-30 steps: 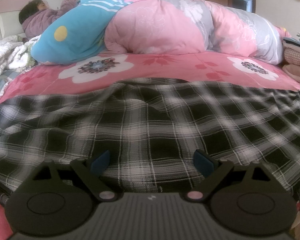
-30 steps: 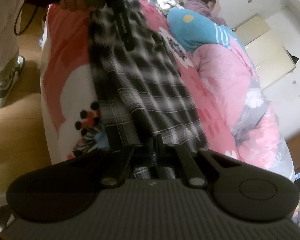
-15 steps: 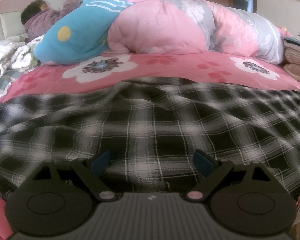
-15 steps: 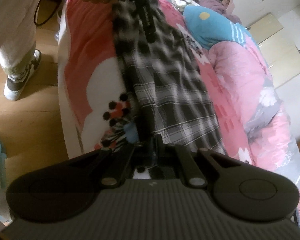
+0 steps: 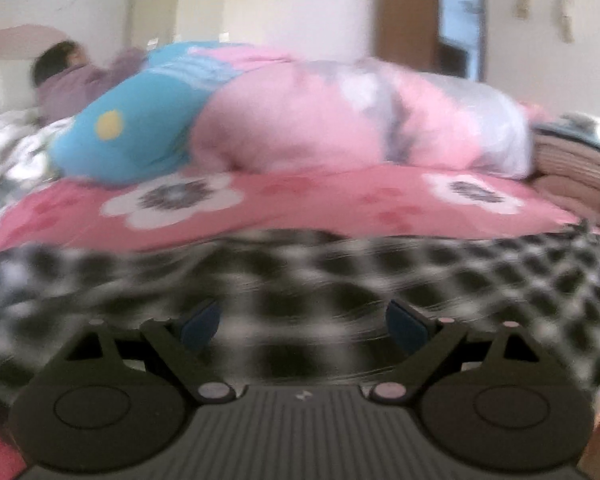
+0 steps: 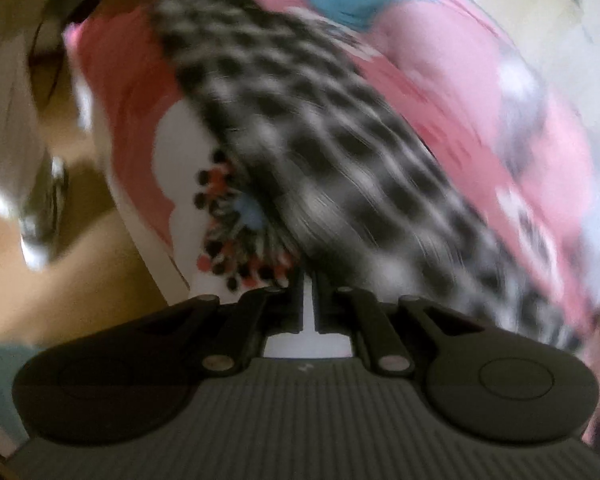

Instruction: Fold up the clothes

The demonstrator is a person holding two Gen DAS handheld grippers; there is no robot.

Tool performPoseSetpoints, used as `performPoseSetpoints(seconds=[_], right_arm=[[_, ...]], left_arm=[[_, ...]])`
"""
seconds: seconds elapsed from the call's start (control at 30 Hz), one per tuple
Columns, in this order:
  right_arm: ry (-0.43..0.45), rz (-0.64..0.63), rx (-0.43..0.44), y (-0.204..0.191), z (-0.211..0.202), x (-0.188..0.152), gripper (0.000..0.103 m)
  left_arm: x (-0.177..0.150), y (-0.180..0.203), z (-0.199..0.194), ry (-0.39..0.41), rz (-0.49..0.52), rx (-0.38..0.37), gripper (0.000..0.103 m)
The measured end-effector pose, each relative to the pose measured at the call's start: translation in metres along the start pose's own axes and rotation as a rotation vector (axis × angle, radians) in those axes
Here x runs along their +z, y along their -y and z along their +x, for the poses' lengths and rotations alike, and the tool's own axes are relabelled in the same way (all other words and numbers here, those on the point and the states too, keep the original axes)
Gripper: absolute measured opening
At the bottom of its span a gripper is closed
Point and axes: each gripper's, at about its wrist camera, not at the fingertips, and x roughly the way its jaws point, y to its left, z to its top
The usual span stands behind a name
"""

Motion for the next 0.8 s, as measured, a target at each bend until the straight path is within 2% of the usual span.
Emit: performPoseSetpoints(seconds=[0.17, 0.3, 0.43, 0.53, 0.57, 0.63, 0.8], right_arm=[[0.035, 0.459, -0.036, 0.071, -0.033, -0.034, 0.007], [0.103, 0.908, -0.108, 0.146, -0.059, -0.079, 0.016], [0.189, 1.314, -0.153, 0.207, -0.073, -0.142, 0.017], [0.240, 1.588, -0.150, 0.239, -0.071, -0.187, 0.019], [0.250, 1.657, -0.152, 0.247, -0.069, -0.199, 0.019], [0.253, 1.712, -0.175, 0.260, -0.063, -0.212, 0.019], [0.204, 1.736, -0.190, 0.275, -0.044, -0.219, 0.019]], left_arm=[[-0.005, 0.054, 0.023, -0.058, 0.118, -0.116, 0.091], [-0.022, 0.085, 0.042, -0.134, 0.216, -0.130, 0.091], [-0.024, 0.085, 0.049, -0.142, 0.204, -0.140, 0.091], [-0.025, 0.081, 0.052, -0.149, 0.189, -0.145, 0.092], [-0.022, 0.078, 0.055, -0.151, 0.191, -0.148, 0.092], [-0.023, 0.075, 0.055, -0.149, 0.193, -0.148, 0.092], [-0.026, 0.077, 0.051, -0.147, 0.194, -0.151, 0.092]])
